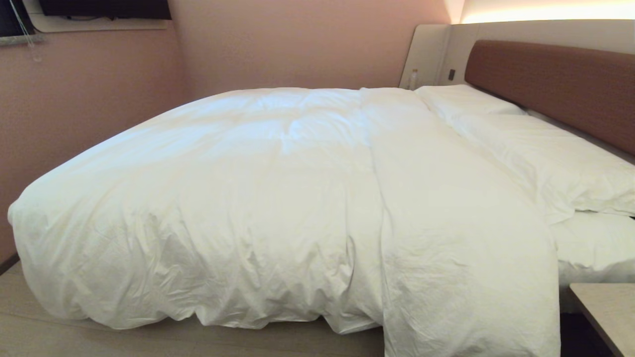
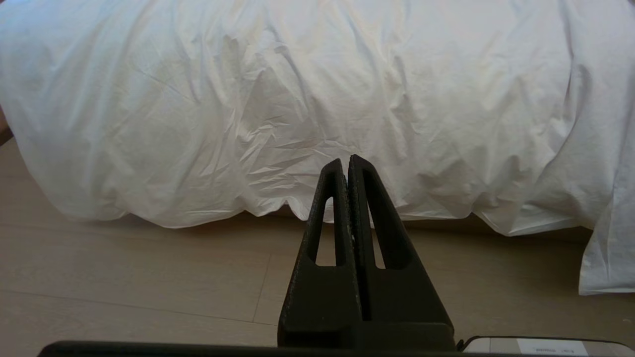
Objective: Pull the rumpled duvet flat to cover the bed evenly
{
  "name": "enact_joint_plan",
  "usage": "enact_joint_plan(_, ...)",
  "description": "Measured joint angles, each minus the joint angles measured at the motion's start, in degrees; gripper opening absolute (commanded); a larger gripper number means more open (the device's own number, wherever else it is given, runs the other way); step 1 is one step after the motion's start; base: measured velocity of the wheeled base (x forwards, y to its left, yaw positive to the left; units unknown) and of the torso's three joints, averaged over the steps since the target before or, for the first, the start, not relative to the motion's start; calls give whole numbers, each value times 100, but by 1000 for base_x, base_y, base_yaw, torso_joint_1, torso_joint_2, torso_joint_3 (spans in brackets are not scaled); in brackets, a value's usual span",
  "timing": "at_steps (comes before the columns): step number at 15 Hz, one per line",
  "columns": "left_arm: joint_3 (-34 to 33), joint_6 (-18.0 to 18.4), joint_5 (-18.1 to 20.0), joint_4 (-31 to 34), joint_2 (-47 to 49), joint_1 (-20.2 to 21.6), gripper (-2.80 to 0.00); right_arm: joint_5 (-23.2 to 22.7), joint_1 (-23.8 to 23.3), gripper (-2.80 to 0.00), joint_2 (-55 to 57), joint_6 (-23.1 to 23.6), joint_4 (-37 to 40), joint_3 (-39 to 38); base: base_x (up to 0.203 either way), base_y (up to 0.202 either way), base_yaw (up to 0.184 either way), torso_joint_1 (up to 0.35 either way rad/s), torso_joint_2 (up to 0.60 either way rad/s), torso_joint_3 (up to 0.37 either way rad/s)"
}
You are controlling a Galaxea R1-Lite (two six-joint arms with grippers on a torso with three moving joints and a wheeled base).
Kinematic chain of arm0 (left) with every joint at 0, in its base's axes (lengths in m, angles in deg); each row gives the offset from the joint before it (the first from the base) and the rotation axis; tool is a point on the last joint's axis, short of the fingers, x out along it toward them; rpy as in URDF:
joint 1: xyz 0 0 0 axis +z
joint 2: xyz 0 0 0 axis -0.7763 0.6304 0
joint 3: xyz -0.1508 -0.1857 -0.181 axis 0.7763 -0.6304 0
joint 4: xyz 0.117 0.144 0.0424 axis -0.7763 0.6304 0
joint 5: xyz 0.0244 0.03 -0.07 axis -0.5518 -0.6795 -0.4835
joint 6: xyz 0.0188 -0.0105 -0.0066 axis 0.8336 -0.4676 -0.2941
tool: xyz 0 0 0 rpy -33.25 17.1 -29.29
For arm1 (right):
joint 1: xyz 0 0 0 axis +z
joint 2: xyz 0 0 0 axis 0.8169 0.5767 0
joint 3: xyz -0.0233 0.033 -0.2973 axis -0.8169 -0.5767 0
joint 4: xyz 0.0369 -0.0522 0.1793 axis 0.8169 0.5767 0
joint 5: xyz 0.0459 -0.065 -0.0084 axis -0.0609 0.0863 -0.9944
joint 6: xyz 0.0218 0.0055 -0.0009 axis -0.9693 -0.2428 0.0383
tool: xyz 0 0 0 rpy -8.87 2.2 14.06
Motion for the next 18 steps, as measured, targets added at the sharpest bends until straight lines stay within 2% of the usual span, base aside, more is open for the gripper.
enact_joint_plan(9, 0, 0, 1, -2, 0, 0, -280, -609, -68, -280, -1423, 535, -39, -1244, 0, 0, 0, 0, 0, 0)
enact_joint_plan(15, 0, 0, -2, 1, 0, 0, -280, -1288, -70, -280, -1576, 1143, -994, -3405, 0, 0, 0, 0, 0, 0)
enact_joint_plan(18, 0, 0, -2, -2, 0, 0, -280, -1651, -70, -280, -1581, 1508, -1760, -3853, 0, 0, 0, 0, 0, 0)
